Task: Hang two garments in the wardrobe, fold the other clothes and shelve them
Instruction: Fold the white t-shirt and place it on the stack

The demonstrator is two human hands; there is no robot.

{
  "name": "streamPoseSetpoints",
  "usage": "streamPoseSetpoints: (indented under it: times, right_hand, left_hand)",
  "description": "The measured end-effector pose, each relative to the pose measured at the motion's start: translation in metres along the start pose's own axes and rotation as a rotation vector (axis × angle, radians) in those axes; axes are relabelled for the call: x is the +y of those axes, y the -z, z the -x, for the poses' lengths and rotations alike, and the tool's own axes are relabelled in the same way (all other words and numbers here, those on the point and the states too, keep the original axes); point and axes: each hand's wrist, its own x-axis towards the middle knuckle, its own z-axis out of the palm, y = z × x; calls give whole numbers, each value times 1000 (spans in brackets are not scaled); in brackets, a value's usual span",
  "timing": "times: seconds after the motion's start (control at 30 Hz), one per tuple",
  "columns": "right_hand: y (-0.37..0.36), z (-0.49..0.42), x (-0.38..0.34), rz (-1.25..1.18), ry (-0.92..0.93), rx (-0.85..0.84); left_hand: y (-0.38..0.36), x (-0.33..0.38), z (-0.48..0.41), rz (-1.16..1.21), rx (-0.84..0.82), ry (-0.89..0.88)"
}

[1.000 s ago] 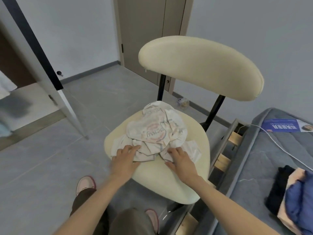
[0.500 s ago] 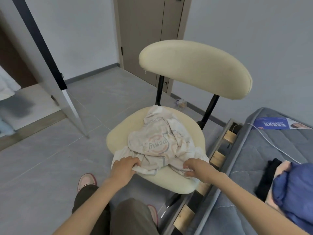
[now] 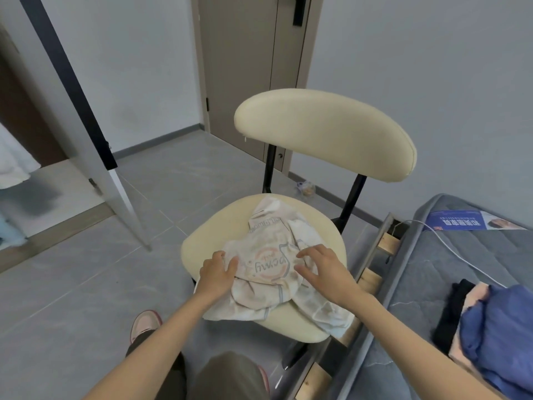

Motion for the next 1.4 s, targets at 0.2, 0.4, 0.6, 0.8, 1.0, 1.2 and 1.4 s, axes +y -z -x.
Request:
streamPoseSetpoints:
  times: [0.2,0.4,0.6,0.8,1.0,1.2,1.4]
  right_hand:
    - [-28,-44,-3,24,2,-154]
    - [-45,-58,13,1,-47,-206]
    - [-46,-60,10,-14,-90,-221]
    - [-20,-57,-9,-153,-141,-215]
    - [26,-42,-62,-316,68,33]
    - [79,-32,-145,-360,276,129]
    - [113,-19,-223,-517,400,124]
  left_hand:
    - [-10,-3,-46,75,25,189]
    - [-17,-11,-76,257,-3,239]
    - [-5,-1,-67,529,36,126]
    - [28,24,-41,546,81,-162]
    - [88,69,-2,667,175,-364]
    - [160,120,54,661,236,-565]
    - [238,143,113,494,235,-749]
